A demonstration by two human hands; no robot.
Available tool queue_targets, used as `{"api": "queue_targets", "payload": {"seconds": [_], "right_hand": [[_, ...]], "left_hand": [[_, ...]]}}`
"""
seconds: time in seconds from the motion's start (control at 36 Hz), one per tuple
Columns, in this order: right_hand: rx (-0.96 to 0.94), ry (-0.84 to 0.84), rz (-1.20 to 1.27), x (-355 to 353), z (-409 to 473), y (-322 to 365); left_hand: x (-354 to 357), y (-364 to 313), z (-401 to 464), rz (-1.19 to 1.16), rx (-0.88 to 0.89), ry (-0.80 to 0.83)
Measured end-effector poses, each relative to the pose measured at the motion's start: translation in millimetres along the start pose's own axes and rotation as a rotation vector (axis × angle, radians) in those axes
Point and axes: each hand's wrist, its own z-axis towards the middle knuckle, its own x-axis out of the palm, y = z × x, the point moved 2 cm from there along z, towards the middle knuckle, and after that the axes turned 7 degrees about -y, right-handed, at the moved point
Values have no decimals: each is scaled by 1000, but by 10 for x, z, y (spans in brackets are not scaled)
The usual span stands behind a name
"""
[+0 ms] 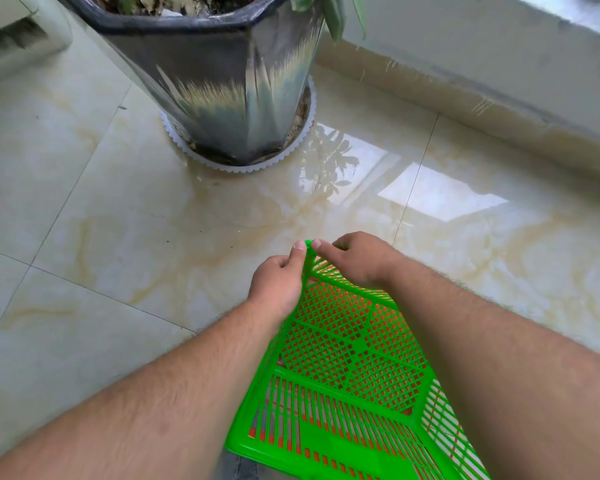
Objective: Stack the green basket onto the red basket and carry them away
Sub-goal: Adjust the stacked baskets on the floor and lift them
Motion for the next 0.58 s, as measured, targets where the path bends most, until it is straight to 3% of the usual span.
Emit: {"api": "queue_targets", "payload": {"seconds": [0.58], "right_hand": [[-31,-102,21,81,86,-73]], "left_hand": [[43,-5,44,-64,-24,-95]]}}
